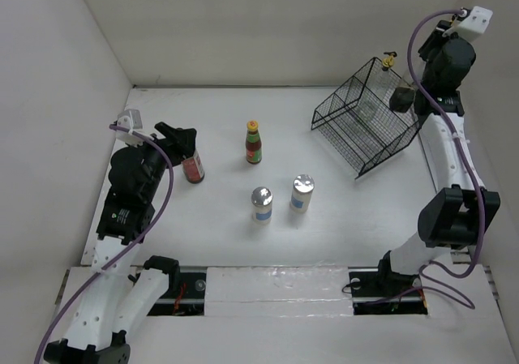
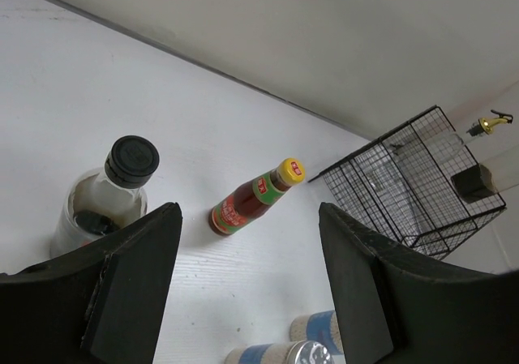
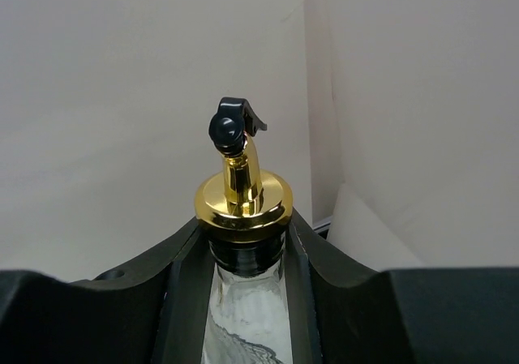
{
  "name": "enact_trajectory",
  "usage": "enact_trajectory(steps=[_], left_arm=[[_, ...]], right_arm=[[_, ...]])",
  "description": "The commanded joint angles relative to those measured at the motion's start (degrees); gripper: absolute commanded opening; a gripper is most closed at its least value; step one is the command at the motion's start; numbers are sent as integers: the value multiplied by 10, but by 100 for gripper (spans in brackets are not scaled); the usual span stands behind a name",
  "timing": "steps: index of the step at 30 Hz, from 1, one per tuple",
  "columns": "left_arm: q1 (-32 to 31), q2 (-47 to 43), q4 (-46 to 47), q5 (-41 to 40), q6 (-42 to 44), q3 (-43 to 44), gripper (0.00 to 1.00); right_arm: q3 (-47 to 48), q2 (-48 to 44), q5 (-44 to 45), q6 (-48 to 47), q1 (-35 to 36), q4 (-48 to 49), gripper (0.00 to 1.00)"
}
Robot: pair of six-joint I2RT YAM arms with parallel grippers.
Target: Organize the condiment bottles
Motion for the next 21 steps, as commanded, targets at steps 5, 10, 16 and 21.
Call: enact_trajectory(steps=[5, 10, 16, 21], left_arm=[[-3, 4, 30, 14, 8, -4, 64], [-3, 4, 35, 14, 8, -4, 64], [-3, 4, 35, 14, 8, -4, 64], [-3, 9, 35, 14, 8, -4, 64]], right_arm=[[-26, 9, 47, -4, 16, 103, 20], [11, 4, 89, -4, 16, 114, 20], [-4, 15, 158, -26, 42, 154, 18], [2, 28, 207, -39, 59, 184, 18]])
